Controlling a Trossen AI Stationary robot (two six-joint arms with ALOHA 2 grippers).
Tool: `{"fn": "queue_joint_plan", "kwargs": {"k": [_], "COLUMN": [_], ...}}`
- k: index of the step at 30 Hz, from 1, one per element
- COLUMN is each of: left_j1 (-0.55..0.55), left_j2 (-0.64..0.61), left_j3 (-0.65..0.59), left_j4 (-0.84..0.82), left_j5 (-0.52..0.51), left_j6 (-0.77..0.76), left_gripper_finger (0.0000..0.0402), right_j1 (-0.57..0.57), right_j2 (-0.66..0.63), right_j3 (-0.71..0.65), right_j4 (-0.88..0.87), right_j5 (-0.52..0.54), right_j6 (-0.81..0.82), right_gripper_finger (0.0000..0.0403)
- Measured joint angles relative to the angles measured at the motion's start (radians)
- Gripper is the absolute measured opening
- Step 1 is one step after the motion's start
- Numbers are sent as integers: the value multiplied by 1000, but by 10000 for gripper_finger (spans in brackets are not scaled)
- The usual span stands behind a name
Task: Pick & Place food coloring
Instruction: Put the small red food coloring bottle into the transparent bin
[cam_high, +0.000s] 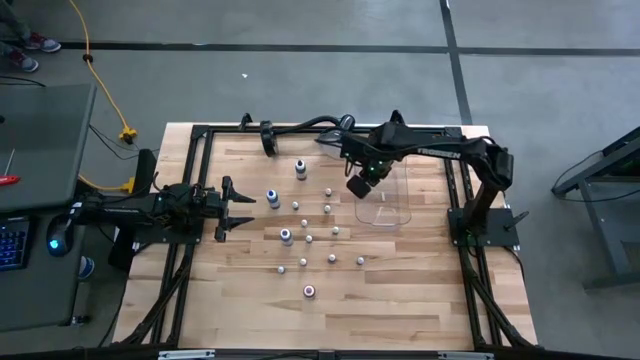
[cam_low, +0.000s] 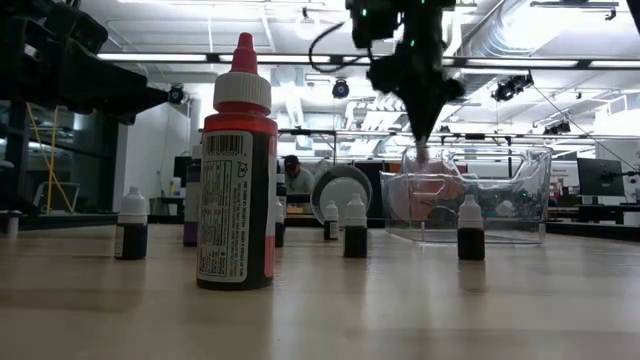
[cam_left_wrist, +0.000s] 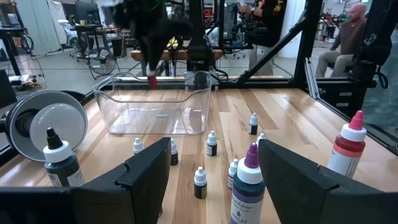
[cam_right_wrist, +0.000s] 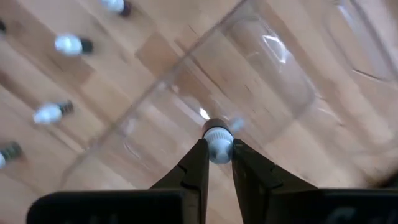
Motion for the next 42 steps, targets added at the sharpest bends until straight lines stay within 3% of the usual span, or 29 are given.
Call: {"fn": "queue_joint_plan", "kwargs": {"k": [20,42], "left_j1": [0,0], "left_j2": [0,0], "left_j3": [0,0], "left_j4": [0,0], "left_j5": [0,0], "left_j6": [0,0], "left_gripper_finger": [239,239], "right_j1": [-149,-182], "right_j2": [1,26], "right_j3": [-284,-332], "right_j4": [448,559], "right_j5": [17,43], "right_j6": [118,112], "right_gripper_finger": [54,54]}}
